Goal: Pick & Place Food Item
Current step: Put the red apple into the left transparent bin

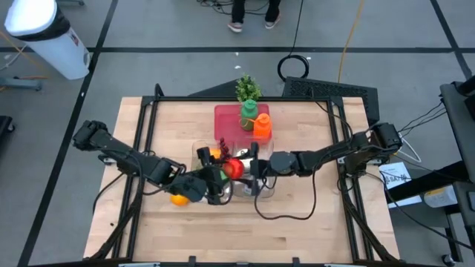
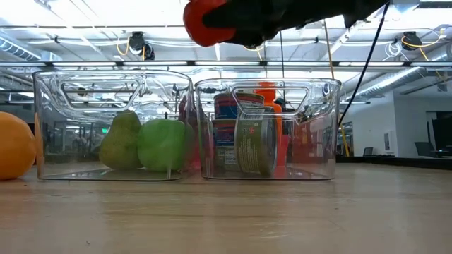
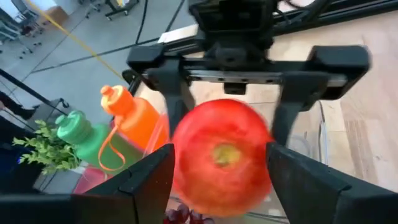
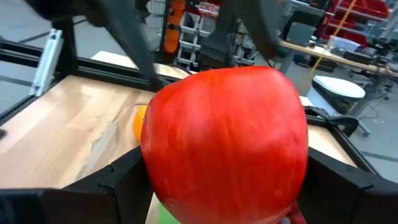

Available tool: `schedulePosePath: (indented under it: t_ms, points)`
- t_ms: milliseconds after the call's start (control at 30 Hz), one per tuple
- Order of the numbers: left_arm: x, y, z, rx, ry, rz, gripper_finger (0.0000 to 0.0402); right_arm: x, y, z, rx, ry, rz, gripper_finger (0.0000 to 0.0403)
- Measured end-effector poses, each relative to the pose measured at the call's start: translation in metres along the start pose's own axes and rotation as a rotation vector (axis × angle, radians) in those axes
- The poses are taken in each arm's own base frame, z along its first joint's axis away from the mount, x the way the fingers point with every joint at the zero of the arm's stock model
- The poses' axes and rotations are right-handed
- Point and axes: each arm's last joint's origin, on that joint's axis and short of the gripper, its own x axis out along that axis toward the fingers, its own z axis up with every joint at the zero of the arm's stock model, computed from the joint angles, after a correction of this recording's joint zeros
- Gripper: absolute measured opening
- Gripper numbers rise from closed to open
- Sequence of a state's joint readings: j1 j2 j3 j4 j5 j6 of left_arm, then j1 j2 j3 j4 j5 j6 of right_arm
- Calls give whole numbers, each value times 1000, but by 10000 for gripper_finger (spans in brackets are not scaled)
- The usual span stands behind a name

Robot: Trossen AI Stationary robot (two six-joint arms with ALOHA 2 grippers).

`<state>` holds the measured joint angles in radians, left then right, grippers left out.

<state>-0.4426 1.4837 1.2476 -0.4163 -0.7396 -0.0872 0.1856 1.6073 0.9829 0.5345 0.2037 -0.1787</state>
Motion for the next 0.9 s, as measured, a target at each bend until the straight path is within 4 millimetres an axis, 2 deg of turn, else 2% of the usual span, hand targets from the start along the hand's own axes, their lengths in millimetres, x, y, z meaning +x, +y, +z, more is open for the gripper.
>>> schedulePosePath:
  t_ms: [267,467,667,900]
  points:
    - [17,2,-4,-63,52,-110,288,0,1,-4,-4,29,11,299]
    - [31,1,-8,-86,89,-122,316,0,1,-5,-8,43,8,299]
    - [30,0,-8,-81,88,-124,335,1,-1,-4,-4,30,-1,299]
    - [26,-5,-11,-45,106,-130,336,1,-2,-3,-5,22,-37,298]
